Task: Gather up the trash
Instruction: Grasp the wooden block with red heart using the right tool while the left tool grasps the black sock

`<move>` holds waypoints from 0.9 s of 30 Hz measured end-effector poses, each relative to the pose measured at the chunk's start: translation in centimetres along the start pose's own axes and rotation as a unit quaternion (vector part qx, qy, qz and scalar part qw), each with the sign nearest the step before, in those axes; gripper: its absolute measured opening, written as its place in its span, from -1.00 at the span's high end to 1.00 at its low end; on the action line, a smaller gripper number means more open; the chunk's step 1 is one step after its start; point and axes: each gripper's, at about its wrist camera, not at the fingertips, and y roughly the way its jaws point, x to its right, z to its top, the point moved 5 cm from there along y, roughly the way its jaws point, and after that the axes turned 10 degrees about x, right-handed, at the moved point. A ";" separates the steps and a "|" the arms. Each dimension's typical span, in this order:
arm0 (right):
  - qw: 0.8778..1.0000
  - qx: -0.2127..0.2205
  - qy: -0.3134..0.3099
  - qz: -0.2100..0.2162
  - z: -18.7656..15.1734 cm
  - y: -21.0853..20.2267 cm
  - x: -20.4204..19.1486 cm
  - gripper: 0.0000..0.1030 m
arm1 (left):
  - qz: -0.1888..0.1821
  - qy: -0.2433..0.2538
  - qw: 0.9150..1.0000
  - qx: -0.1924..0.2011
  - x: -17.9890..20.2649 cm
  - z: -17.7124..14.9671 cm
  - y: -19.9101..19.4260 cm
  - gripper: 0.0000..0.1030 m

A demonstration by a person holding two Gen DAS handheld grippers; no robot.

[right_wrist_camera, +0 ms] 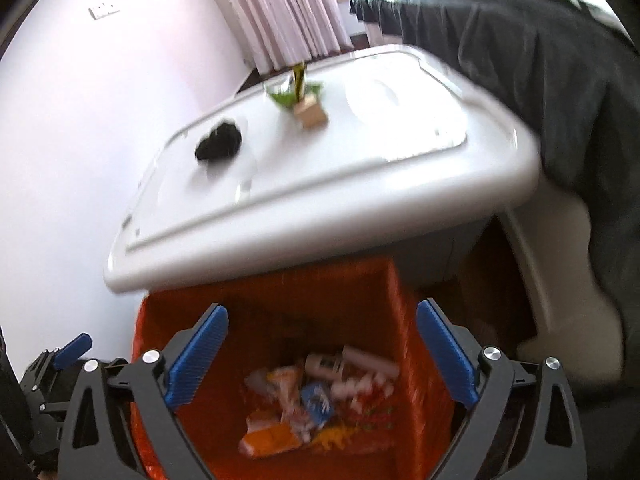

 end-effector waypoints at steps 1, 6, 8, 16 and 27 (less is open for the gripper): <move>1.000 0.004 -0.007 0.000 0.9 0.1 -0.1 -0.85 | 0.002 -0.001 1.000 0.007 -0.1 1.0 0.1 -0.76; 0.999 0.016 -0.052 -0.004 4.8 0.6 -1.0 -0.86 | 0.005 0.000 1.000 0.025 -0.5 4.9 1.0 -0.77; 0.998 0.018 -0.066 -0.003 5.9 1.0 -1.3 -0.86 | 0.007 0.001 1.000 0.029 -0.8 6.1 1.4 -0.77; 0.994 0.037 -0.098 -0.003 11.5 3.8 -2.6 -0.89 | 0.001 -0.016 0.997 0.070 -2.8 13.4 3.6 -0.80; 0.988 0.051 -0.144 -0.025 12.7 8.7 -2.6 -0.89 | -0.009 -0.084 0.992 0.093 -6.0 16.4 9.1 -0.83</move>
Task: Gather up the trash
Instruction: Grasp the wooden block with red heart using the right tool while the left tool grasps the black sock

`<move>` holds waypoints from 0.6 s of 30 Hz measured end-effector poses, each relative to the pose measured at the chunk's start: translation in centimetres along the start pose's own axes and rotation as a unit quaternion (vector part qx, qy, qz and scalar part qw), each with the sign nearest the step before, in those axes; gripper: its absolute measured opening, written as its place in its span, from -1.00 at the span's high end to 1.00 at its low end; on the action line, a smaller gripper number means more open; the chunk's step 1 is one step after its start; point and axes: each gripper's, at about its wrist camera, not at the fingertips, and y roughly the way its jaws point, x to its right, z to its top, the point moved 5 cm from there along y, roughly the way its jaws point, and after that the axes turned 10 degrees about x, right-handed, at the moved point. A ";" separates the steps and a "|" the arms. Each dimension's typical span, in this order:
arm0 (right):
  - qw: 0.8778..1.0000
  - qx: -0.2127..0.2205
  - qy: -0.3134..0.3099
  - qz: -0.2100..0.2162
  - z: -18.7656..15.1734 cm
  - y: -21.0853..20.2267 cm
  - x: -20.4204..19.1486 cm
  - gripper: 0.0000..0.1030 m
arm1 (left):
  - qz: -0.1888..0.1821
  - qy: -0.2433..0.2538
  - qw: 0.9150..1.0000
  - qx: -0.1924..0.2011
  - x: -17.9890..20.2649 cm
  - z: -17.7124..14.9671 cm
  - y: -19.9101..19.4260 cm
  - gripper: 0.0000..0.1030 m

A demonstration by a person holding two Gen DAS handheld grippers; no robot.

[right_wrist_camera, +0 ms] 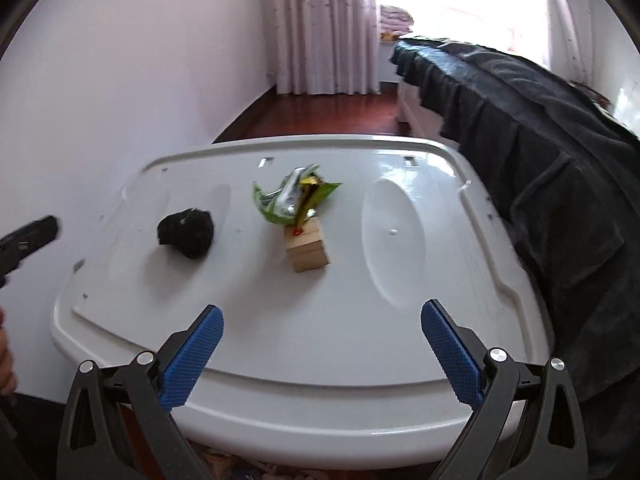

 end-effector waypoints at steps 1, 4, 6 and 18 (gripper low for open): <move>1.000 0.006 -0.009 -0.002 0.0 0.0 -0.2 -0.89 | 0.009 -0.009 1.000 0.002 -0.5 -0.3 0.4 -0.83; 0.999 0.009 -0.038 -0.006 -0.1 0.2 -0.7 -0.89 | 0.025 -0.012 1.000 0.011 -1.2 -0.3 0.7 -0.83; 0.999 0.007 -0.038 -0.006 -0.1 0.5 -0.8 -0.89 | 0.038 0.006 0.999 0.018 -1.1 -0.3 0.5 -0.83; 1.000 0.001 0.005 -0.003 -0.1 0.6 0.1 -0.89 | 0.012 0.021 1.000 -0.014 -0.2 -1.6 0.8 -0.83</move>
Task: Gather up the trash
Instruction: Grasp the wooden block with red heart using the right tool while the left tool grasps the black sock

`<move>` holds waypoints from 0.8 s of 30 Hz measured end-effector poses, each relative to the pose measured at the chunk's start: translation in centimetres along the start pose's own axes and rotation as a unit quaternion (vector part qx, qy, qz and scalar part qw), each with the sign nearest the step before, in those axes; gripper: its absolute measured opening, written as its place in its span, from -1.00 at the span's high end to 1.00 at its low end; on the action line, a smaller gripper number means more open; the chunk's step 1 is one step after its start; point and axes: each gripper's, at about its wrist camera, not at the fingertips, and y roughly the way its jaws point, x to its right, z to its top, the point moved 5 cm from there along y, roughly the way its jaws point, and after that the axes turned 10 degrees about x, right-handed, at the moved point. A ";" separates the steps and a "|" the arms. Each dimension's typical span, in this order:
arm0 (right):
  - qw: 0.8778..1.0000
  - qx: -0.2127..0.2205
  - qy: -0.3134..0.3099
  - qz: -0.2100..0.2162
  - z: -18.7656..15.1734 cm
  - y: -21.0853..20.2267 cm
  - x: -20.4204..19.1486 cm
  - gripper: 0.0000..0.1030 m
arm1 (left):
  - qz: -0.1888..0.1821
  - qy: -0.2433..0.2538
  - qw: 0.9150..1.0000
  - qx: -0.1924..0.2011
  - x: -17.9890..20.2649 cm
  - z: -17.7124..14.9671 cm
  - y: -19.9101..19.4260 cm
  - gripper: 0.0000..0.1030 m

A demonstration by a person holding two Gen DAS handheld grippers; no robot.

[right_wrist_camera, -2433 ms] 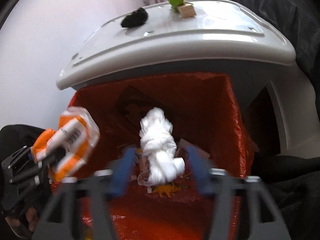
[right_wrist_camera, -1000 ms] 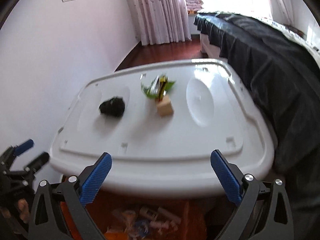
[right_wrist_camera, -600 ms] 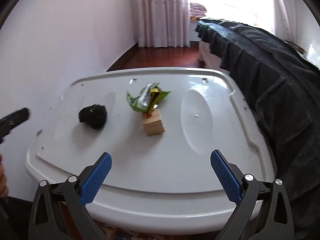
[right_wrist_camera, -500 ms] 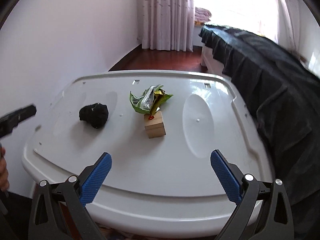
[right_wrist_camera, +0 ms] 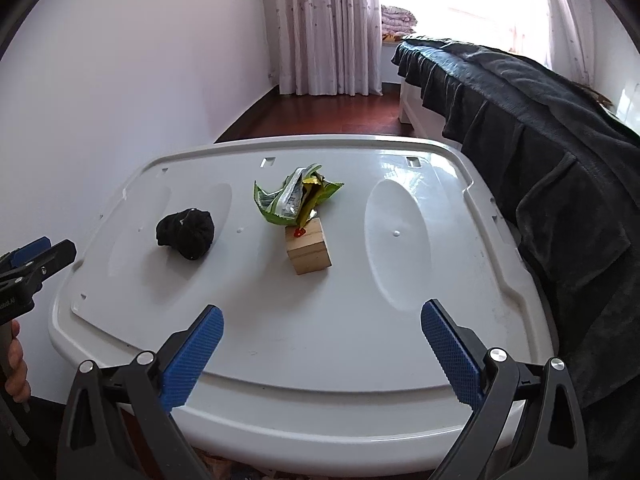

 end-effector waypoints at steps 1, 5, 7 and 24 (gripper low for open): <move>1.000 0.000 0.000 0.000 0.0 0.0 0.0 -0.89 | 0.001 0.000 1.000 0.000 0.0 0.0 0.0 -0.83; 1.000 -0.002 0.001 0.000 -0.1 0.0 0.0 -0.89 | 0.006 -0.004 1.000 -0.003 -0.3 -0.2 0.1 -0.83; 1.000 -0.001 0.004 0.003 0.0 0.0 0.0 -0.89 | 0.004 -0.005 1.000 -0.004 -0.3 -0.2 0.1 -0.83; 1.000 -0.009 -0.011 0.013 0.5 3.1 -0.9 -0.89 | -0.007 -0.014 1.000 -0.025 0.2 -0.4 1.0 -0.83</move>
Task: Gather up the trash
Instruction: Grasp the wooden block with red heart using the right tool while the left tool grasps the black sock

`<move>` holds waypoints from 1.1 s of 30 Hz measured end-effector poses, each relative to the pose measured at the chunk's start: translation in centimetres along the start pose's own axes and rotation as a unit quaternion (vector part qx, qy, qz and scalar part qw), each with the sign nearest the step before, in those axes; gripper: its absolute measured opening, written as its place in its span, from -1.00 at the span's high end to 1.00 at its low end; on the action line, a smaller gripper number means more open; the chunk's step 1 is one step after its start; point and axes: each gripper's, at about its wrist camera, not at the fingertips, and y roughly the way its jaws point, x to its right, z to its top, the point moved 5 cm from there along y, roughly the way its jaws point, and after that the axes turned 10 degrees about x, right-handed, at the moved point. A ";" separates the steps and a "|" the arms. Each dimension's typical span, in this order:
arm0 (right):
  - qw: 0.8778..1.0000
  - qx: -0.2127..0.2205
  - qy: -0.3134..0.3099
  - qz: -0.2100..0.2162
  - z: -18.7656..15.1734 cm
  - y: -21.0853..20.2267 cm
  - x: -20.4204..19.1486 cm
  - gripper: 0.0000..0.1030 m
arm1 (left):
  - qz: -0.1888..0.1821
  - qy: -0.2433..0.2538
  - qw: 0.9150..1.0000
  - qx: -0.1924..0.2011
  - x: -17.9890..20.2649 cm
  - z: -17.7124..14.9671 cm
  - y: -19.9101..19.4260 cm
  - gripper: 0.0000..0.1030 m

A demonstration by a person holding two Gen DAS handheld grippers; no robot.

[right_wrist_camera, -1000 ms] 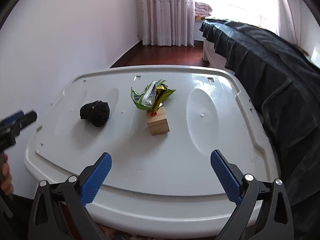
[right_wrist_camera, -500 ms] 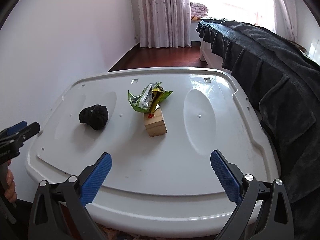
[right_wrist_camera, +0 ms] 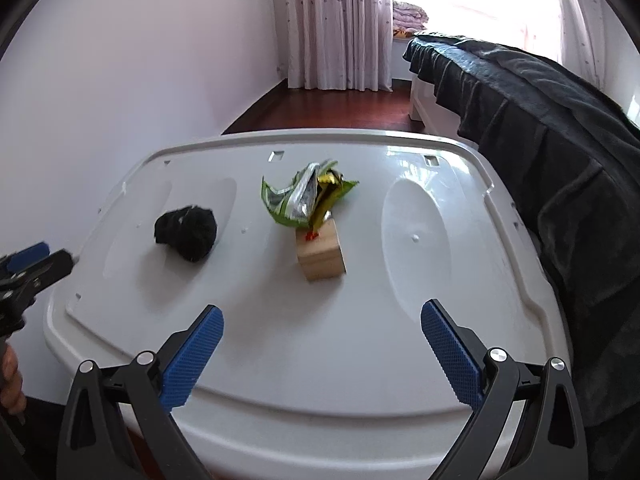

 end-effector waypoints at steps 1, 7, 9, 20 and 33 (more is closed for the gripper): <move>1.000 -0.001 0.001 0.001 0.1 0.6 0.0 -0.89 | 0.000 -0.002 1.000 -0.001 0.0 0.0 0.0 -0.83; 1.000 -0.010 0.003 0.012 0.3 4.4 -0.5 -0.89 | 0.004 0.007 1.000 -0.011 0.3 0.0 0.3 -0.83; 1.000 -0.008 -0.004 0.010 0.6 5.6 -0.8 -0.89 | 0.000 0.005 1.000 -0.013 0.4 0.0 0.4 -0.83; 1.000 -0.017 0.001 -0.007 1.4 9.0 -1.3 -0.54 | -0.001 0.011 1.000 -0.015 0.6 -0.2 0.3 -0.83; 0.996 -0.090 0.015 0.019 0.1 6.9 -3.2 0.32 | 0.007 0.023 1.000 -0.018 2.0 -0.6 0.7 -0.83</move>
